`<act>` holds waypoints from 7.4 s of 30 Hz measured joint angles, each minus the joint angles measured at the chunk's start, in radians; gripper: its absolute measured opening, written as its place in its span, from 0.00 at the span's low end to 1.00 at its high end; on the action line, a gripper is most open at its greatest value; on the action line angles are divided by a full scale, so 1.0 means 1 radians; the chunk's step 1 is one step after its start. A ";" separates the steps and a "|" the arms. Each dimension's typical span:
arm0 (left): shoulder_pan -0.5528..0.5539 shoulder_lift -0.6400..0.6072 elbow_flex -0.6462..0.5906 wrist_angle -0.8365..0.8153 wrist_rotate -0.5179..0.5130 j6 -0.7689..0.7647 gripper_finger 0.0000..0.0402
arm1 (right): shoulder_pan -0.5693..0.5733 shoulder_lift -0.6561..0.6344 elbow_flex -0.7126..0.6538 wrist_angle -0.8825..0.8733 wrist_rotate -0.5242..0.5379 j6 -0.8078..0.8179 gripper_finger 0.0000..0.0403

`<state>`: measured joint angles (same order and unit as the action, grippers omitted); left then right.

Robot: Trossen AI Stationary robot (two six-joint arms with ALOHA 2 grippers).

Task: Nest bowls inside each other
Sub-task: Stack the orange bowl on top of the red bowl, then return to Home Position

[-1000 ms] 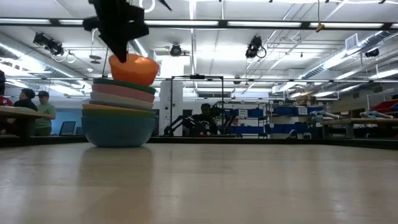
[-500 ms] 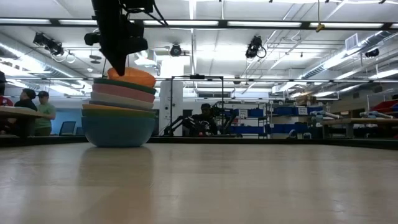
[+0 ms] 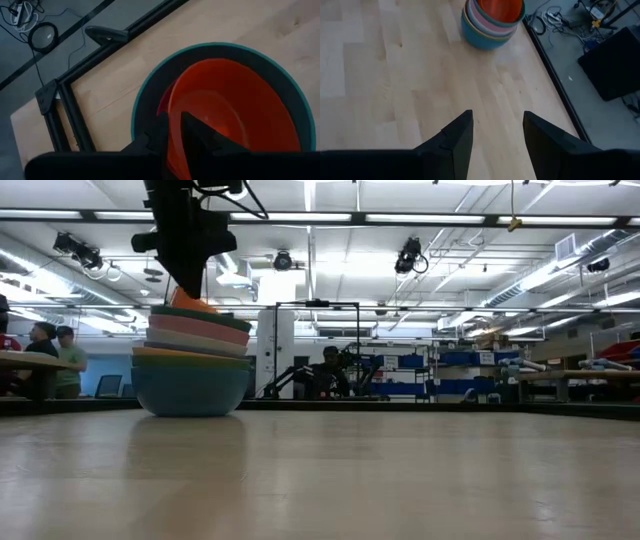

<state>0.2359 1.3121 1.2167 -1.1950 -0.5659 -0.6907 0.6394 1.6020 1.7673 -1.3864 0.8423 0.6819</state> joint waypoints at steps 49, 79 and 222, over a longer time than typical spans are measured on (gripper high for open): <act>-0.327 -0.345 -0.008 1.062 0.609 0.997 0.15 | -0.492 -0.041 -0.006 1.019 -0.996 -1.039 0.40; -0.177 -1.122 -0.611 1.051 0.469 0.646 0.15 | -0.834 -0.996 -0.852 1.224 -1.310 -0.737 0.40; -0.177 -1.310 -1.210 1.301 0.360 0.555 0.15 | -0.991 -1.578 -1.759 1.479 -1.331 -0.520 0.40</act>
<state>0.0589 0.0025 0.0067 0.1059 -0.2058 -0.1356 -0.3511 0.0238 0.0078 0.0929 -0.4888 0.1619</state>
